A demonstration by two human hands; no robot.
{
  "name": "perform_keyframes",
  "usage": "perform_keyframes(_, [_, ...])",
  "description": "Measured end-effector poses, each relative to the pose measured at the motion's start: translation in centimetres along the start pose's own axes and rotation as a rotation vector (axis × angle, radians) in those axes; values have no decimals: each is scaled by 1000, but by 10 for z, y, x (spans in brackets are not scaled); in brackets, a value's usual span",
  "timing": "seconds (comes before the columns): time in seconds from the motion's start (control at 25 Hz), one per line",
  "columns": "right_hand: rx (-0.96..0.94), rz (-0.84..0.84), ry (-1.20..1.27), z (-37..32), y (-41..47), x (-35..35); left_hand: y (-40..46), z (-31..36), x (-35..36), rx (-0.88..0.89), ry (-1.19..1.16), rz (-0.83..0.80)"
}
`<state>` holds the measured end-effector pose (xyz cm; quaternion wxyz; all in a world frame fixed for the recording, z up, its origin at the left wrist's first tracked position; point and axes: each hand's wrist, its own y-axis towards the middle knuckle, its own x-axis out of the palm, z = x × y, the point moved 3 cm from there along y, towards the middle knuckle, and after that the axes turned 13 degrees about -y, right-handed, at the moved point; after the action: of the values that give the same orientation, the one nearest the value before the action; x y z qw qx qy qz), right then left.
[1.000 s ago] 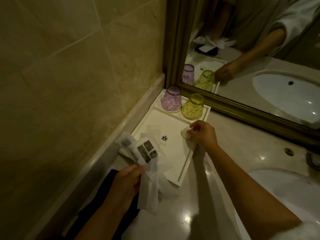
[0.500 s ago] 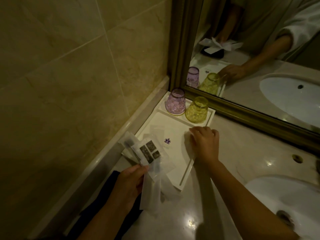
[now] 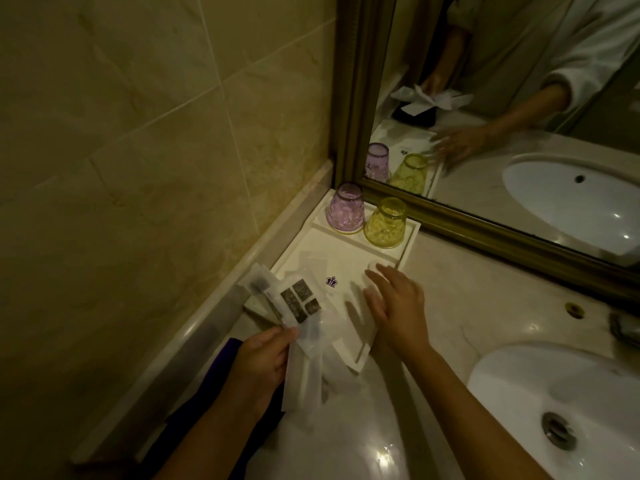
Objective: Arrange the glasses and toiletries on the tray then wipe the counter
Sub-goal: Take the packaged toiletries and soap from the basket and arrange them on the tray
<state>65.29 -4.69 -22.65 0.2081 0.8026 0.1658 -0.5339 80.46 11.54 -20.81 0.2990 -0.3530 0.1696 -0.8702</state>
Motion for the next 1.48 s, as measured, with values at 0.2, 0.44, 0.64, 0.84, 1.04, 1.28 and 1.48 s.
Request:
perform_keyframes(0.2, [275,-266,695,-61,-60,-11,-2,-1,7,-39,-33,30])
perform_keyframes(0.44, [528,-115,964,-68,-58,-18,-4,-5,7,-61,-26,-29])
perform_keyframes(0.64, [593,-57,950,-57,-49,-21,-2,-5,7,-67,5,26])
perform_keyframes(0.84, [346,-49,697,-9,0,-54,-1,-3,-13,-44,6,123])
perform_keyframes(1.04, [2,-470,388,-3,27,-42,-5,-4,-23,-29,-2,127])
perform_keyframes(1.28, [-129,-668,366,-7,36,-15,-8,-5,-24,4,5,145])
perform_keyframes(1.48, [-229,-210,-203,0,28,-3,-9,-10,-26,-5,-11,151])
